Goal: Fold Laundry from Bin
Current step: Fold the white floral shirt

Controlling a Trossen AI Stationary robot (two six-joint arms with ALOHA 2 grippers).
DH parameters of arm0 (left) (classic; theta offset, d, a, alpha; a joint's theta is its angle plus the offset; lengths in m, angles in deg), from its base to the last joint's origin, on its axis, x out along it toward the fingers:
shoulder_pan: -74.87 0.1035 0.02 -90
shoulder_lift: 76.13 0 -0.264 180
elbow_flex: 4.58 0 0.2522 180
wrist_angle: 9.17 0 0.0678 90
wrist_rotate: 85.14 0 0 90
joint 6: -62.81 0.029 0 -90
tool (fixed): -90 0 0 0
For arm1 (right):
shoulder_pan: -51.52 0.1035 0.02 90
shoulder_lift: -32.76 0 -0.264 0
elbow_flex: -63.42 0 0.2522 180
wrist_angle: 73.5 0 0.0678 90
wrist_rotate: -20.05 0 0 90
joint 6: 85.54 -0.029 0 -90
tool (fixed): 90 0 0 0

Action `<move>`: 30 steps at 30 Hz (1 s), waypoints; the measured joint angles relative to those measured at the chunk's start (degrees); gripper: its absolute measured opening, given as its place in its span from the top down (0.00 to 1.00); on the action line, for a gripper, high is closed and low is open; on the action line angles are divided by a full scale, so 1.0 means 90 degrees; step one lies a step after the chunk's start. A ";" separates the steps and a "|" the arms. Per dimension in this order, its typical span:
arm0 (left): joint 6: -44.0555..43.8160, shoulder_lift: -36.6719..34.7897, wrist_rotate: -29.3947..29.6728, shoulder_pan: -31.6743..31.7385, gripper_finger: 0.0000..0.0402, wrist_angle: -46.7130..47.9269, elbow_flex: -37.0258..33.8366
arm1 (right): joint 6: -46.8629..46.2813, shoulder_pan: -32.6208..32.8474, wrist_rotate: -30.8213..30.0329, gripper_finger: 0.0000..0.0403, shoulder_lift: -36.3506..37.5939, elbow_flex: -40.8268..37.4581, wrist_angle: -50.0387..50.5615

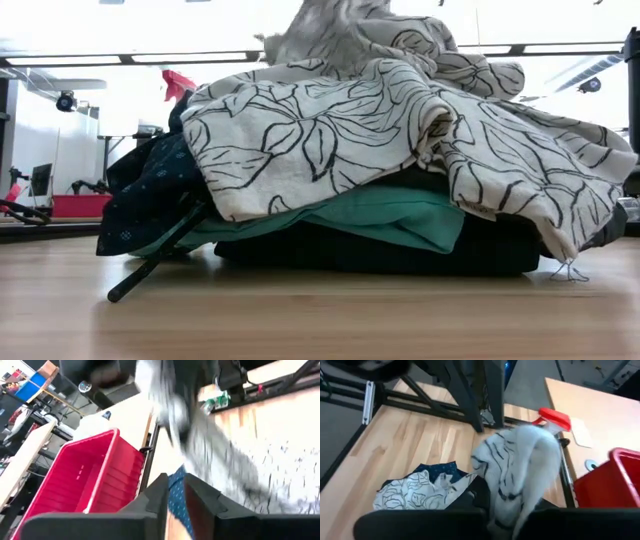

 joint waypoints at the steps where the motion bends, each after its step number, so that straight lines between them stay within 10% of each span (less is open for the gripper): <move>1: -0.0025 -0.0025 0.0002 0.0000 0.87 0.0138 0.0036 | -0.0036 0.0000 -0.0045 0.98 0.0133 0.0000 0.0083; 12: -0.2455 -0.0610 0.0522 -0.0190 0.67 0.1289 -0.1476 | -0.0578 0.0058 -0.0828 0.98 0.1696 -0.1504 0.0318; 24: -0.2889 -0.0940 -0.0827 -0.0709 0.55 -0.3630 -0.5218 | -0.1146 0.0070 -0.0822 0.98 0.3212 -0.4281 -0.1634; 30: -0.3539 -0.0820 -0.0477 -0.0706 0.47 -0.4010 -0.5928 | -0.1160 0.0070 -0.0820 0.98 0.3272 -0.4615 -0.1789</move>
